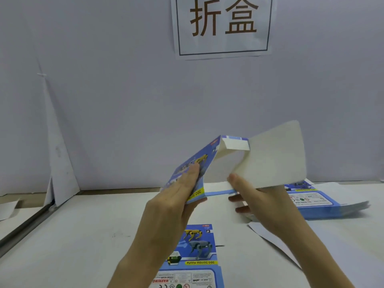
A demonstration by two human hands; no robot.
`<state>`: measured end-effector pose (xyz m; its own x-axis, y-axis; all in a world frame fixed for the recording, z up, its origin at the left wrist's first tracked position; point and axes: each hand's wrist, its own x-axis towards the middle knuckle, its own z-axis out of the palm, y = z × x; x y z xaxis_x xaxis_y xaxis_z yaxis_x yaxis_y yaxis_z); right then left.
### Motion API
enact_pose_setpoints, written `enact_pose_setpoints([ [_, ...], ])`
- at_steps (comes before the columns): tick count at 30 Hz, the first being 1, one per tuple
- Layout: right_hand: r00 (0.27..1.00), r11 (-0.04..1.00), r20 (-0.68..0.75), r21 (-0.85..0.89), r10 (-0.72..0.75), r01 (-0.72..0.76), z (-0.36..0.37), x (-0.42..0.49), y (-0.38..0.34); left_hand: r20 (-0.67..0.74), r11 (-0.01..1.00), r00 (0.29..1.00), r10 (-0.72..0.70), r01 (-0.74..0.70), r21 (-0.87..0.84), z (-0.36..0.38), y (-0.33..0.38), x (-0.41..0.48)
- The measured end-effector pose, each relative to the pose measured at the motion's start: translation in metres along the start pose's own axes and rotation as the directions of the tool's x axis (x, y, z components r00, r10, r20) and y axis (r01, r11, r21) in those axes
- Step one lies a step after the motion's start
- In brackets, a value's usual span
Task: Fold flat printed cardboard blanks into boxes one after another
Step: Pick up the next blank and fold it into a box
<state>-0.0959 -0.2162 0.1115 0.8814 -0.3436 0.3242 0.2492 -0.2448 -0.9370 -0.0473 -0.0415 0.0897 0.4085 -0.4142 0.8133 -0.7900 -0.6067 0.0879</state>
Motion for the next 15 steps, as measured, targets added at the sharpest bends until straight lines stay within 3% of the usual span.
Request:
enact_pose_setpoints([
  [2,0.993,0.994,-0.107,0.086,-0.058,0.067,0.002,0.000,0.000,0.021,1.000,1.000,-0.007,0.007,0.001,-0.004,-0.002,0.000],
  [5,0.947,0.979,-0.269,0.055,-0.173,0.194,0.004,0.000,-0.002,0.107,0.986,0.988,-0.108,0.120,-0.113,-0.007,-0.014,-0.004],
  [8,0.959,0.955,-0.151,0.143,-0.239,0.261,0.004,-0.004,-0.007,0.153,0.934,0.963,-0.221,0.255,-0.252,-0.012,-0.026,-0.008],
  [11,0.958,0.928,-0.030,0.242,-0.285,0.284,0.000,-0.005,-0.011,0.082,0.928,0.983,-0.164,0.182,-0.324,-0.016,-0.033,-0.008],
  [15,0.968,0.872,-0.176,0.426,-0.181,0.241,-0.007,0.002,-0.009,0.062,0.953,0.998,-0.028,0.045,-0.298,-0.019,-0.033,-0.007],
])
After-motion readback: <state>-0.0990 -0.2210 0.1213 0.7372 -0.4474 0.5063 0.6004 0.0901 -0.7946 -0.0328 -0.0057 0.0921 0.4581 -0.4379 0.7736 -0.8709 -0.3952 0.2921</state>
